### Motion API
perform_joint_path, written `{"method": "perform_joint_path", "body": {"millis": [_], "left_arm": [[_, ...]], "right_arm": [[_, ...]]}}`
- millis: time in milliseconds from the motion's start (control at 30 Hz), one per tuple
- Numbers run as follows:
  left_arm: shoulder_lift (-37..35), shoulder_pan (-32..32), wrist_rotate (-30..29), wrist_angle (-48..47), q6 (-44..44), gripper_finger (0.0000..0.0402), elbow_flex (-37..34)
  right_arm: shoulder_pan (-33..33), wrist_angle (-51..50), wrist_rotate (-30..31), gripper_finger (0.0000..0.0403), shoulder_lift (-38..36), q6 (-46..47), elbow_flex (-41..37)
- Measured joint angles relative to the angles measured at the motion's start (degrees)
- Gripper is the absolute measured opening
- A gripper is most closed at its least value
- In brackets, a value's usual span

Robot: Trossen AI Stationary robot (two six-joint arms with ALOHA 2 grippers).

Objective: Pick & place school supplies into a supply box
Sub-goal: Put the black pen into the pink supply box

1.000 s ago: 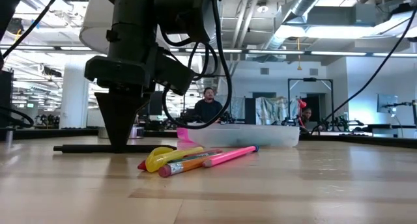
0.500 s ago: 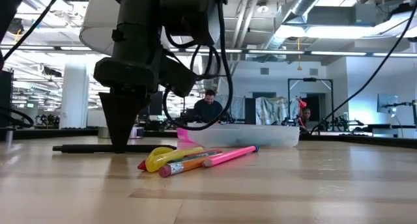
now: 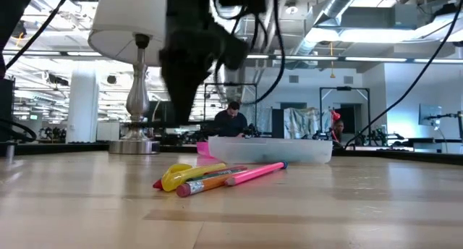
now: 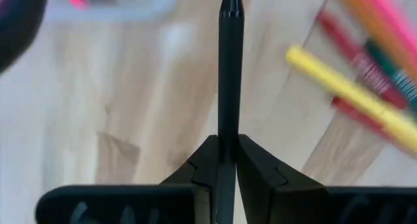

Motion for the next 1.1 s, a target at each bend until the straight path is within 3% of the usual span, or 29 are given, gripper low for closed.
{"method": "perform_joint_path", "body": {"millis": [233,567,867,1100], "left_arm": [[-0.1,6.8,-1.0,0.3,2.8,0.0031,7.6],[0.0,17.1,2.6,13.5,8.0,0.0032,8.3],[0.8,19.9,2.5,23.1,17.3,0.0032,8.5],[4.1,19.8,4.1,23.7,21.9,0.0032,8.5]], "right_arm": [[1.6,0.0,2.4,0.012,0.0,3.0,0.0],[1.8,0.3,4.6,0.012,0.0,7.2,0.0],[1.0,0.5,5.3,0.012,0.0,7.5,0.0],[-0.4,0.5,5.3,0.012,-0.1,7.5,0.0]]}}
